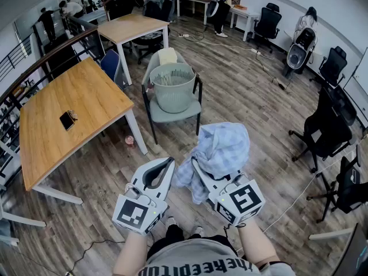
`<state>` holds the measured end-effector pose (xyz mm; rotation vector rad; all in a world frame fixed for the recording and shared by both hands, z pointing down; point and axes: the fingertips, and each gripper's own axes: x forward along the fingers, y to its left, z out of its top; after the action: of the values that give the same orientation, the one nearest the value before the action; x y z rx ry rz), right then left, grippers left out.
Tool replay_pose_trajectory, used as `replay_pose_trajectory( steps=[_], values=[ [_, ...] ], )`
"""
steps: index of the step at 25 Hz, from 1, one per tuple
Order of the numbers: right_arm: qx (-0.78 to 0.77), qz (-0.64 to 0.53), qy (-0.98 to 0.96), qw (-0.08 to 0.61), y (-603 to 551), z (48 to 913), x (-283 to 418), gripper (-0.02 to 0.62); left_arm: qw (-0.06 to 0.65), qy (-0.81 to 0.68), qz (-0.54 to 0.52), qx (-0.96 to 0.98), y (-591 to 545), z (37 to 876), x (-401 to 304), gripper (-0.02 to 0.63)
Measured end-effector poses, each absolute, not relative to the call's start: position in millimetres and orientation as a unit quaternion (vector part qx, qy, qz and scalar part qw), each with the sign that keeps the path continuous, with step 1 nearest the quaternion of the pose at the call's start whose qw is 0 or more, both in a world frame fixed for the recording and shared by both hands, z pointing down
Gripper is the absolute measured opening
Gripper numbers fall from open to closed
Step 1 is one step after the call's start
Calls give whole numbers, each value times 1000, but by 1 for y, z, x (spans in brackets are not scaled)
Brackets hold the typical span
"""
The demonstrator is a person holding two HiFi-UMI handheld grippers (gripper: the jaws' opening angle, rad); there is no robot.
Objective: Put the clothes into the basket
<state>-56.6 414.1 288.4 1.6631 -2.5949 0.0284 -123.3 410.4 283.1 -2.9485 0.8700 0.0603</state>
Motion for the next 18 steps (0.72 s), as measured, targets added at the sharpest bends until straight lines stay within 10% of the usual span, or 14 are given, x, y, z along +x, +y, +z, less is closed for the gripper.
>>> replay_pose_trajectory(
  steps=[18],
  values=[
    [556, 8, -830, 40, 366, 296, -98, 160, 34, 266, 25, -963, 355, 288, -160, 14]
  ],
)
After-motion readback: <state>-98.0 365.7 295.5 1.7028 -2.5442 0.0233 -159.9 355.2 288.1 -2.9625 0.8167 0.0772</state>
